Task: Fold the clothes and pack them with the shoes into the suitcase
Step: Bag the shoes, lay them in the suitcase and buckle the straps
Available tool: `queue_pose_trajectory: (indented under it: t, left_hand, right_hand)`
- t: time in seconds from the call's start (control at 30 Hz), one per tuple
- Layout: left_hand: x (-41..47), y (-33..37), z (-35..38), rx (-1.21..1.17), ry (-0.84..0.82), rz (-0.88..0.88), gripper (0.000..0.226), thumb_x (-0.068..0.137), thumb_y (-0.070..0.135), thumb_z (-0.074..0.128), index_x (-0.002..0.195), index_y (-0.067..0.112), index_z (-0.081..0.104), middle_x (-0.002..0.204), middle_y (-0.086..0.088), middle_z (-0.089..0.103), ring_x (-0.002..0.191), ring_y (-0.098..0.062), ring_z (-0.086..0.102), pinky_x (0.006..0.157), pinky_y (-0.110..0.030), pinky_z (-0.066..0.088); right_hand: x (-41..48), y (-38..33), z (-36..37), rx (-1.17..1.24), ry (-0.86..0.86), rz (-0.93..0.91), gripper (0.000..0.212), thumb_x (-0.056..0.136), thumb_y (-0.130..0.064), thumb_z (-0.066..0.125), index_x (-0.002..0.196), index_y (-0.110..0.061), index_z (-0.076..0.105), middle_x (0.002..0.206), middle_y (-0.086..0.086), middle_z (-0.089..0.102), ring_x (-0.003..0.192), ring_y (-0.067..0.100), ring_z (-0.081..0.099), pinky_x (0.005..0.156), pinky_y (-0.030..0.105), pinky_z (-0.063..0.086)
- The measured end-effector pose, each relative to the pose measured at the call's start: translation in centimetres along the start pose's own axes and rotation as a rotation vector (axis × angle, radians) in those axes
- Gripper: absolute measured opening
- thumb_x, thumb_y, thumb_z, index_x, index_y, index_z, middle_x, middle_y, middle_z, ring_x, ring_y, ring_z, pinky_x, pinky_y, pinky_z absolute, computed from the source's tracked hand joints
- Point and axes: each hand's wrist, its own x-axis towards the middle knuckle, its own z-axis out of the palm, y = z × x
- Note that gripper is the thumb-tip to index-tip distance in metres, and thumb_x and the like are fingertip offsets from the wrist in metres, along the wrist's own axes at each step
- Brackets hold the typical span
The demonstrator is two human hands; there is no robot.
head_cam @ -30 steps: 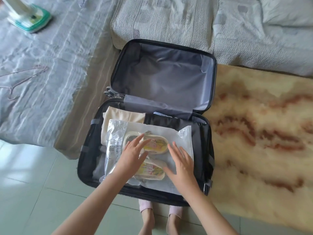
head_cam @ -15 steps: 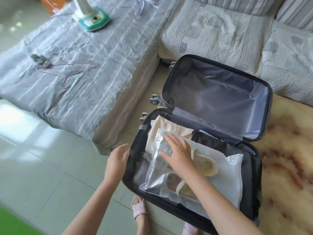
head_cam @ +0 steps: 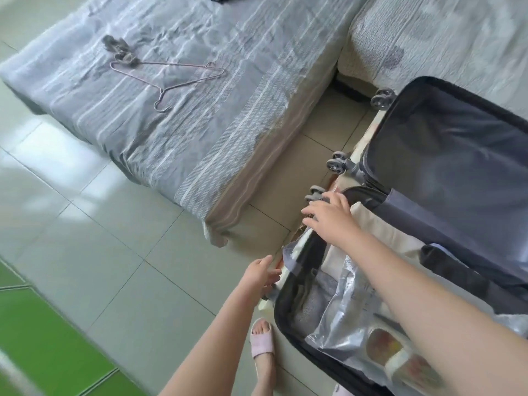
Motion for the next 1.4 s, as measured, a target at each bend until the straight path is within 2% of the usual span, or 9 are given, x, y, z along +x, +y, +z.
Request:
queue_pose_trajectory:
  t: [0.13, 0.23, 0.4, 0.63, 0.73, 0.87, 1.07, 1.2, 1.4]
  left_hand:
    - [2.1, 0.6, 0.7, -0.127, -0.058, -0.092, 0.026, 0.100, 0.037, 0.037, 0.089, 0.018, 0.051, 0.094, -0.009, 0.070, 0.099, -0.025, 0.060, 0.077, -0.030, 0.041]
    - [2.6, 1.4, 1.4, -0.195, -0.068, -0.107, 0.023, 0.100, 0.031, 0.044, 0.094, 0.013, 0.059, 0.064, 0.000, 0.068, 0.075, -0.017, 0.062, 0.075, -0.029, 0.043]
    - [3.5, 2.1, 2.1, -0.439, -0.019, -0.096, 0.045, 0.087, 0.006, 0.066, 0.127, -0.005, 0.050, 0.104, -0.015, 0.068, 0.076, -0.016, 0.067, 0.056, -0.026, 0.055]
    - [3.0, 4.1, 1.3, -0.636, 0.005, -0.075, 0.029, 0.090, 0.016, 0.064, 0.114, 0.002, 0.054, 0.084, -0.006, 0.059, 0.071, -0.015, 0.061, 0.057, -0.026, 0.052]
    - [2.9, 5.2, 0.4, -0.651, 0.052, -0.031, 0.020, 0.089, 0.015, 0.066, 0.102, 0.003, 0.055, 0.081, -0.004, 0.055, 0.068, -0.011, 0.057, 0.057, -0.022, 0.051]
    - [2.4, 7.1, -0.1, -0.667, 0.016, 0.022, 0.004, 0.090, 0.010, 0.063, 0.091, 0.007, 0.063, 0.082, -0.002, 0.062, 0.049, -0.002, 0.054, 0.041, -0.011, 0.042]
    - [0.2, 8.1, 0.9, -0.422, -0.195, -0.033, 0.035, 0.093, 0.033, 0.059, 0.101, -0.001, 0.064, 0.088, -0.009, 0.064, 0.056, -0.007, 0.058, 0.052, -0.019, 0.048]
    - [-1.5, 7.5, 1.0, -0.207, -0.211, -0.056, 0.032, 0.084, 0.019, 0.070, 0.109, 0.000, 0.066, 0.090, -0.008, 0.066, 0.061, -0.009, 0.062, 0.047, -0.014, 0.047]
    - [-4.7, 7.3, 1.3, -0.177, -0.328, 0.145, 0.024, 0.098, 0.027, 0.051, 0.102, 0.011, 0.068, 0.081, 0.004, 0.073, 0.052, -0.001, 0.055, 0.044, -0.012, 0.042]
  right_hand:
    - [1.8, -0.2, 0.5, -0.354, -0.150, -0.025, 0.040, 0.099, -0.045, 0.038, 0.123, -0.025, 0.063, 0.143, 0.002, 0.044, 0.137, 0.028, 0.018, 0.115, 0.039, 0.000]
    - [1.8, 0.2, 1.4, -0.444, -0.169, -0.003, 0.040, 0.098, -0.044, 0.037, 0.115, -0.024, 0.067, 0.137, 0.003, 0.049, 0.134, 0.029, 0.023, 0.117, 0.041, 0.003]
    - [1.3, 0.5, 1.7, -0.226, -0.100, 0.033, 0.026, 0.096, -0.033, 0.047, 0.100, -0.024, 0.070, 0.116, 0.002, 0.057, 0.128, 0.025, 0.031, 0.112, 0.033, 0.001]
    - [0.6, 1.1, 2.0, 0.264, 0.040, 0.067, 0.016, 0.087, -0.022, 0.062, 0.100, -0.030, 0.066, 0.090, -0.004, 0.055, 0.121, 0.009, 0.041, 0.114, 0.027, -0.008]
    - [-0.4, 0.4, 0.9, 0.637, 0.091, 0.138, 0.020, 0.084, -0.025, 0.068, 0.103, -0.032, 0.066, 0.094, -0.008, 0.064, 0.104, -0.019, 0.042, 0.114, 0.030, 0.004]
    - [-1.5, 0.2, 0.2, 0.969, 0.110, 0.138, 0.027, 0.073, -0.049, 0.063, 0.098, -0.041, 0.067, 0.085, -0.009, 0.073, 0.111, 0.011, 0.057, 0.108, 0.043, 0.033]
    - [-3.7, -0.6, -1.5, 1.019, 0.182, 0.078, 0.026, 0.092, -0.013, 0.059, 0.104, -0.036, 0.063, 0.083, -0.011, 0.073, 0.100, 0.007, 0.063, 0.099, 0.035, 0.040]
    - [-5.1, -0.7, -1.9, 0.953, 0.182, 0.128, 0.022, 0.087, -0.038, 0.057, 0.102, -0.054, 0.059, 0.086, -0.020, 0.071, 0.114, 0.020, 0.052, 0.104, 0.043, 0.035]
    - [-7.4, -0.6, -2.5, 0.877, 0.194, 0.123, 0.025, 0.094, -0.022, 0.056, 0.115, -0.037, 0.059, 0.078, -0.022, 0.069, 0.121, 0.005, 0.034, 0.102, 0.028, 0.021]
